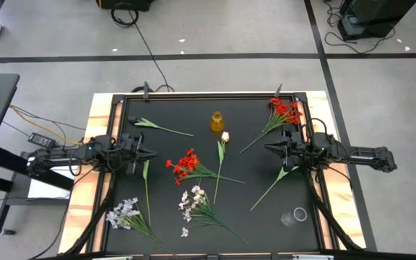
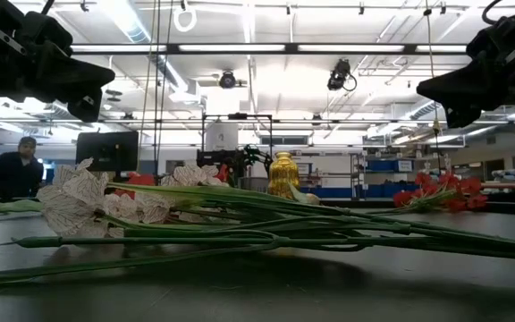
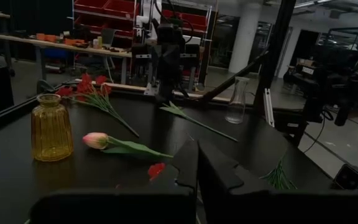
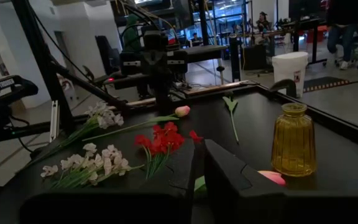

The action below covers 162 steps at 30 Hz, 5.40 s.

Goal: Sort flowers into vase by color

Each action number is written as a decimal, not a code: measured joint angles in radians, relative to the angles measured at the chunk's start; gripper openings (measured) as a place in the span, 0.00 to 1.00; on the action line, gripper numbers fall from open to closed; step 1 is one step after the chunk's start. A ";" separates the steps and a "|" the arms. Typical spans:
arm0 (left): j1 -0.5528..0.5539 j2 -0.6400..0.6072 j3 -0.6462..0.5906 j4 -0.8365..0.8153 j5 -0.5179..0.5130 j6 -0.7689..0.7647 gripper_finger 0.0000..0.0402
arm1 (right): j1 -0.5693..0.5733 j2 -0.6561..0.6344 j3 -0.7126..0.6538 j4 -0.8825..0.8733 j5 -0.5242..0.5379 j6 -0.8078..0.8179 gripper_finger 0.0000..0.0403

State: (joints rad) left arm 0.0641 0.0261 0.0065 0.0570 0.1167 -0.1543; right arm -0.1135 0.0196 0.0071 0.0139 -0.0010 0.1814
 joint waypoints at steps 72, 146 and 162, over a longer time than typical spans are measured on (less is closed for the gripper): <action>0.055 0.496 0.475 -0.076 -0.410 -0.430 0.49 | -0.146 0.725 0.321 0.471 0.291 0.985 0.15; 0.321 0.782 0.740 -0.326 -0.163 -0.188 0.55 | -0.617 1.641 0.886 -0.844 0.086 1.386 0.52; 0.313 0.745 0.740 -0.116 -0.163 -0.028 0.53 | -0.614 1.675 0.889 -0.800 0.096 1.273 0.23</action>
State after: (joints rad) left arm 0.3773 0.7712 0.7464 -0.0588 -0.0467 -0.1823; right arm -0.7279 1.6943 0.8959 -0.7862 0.0952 1.4544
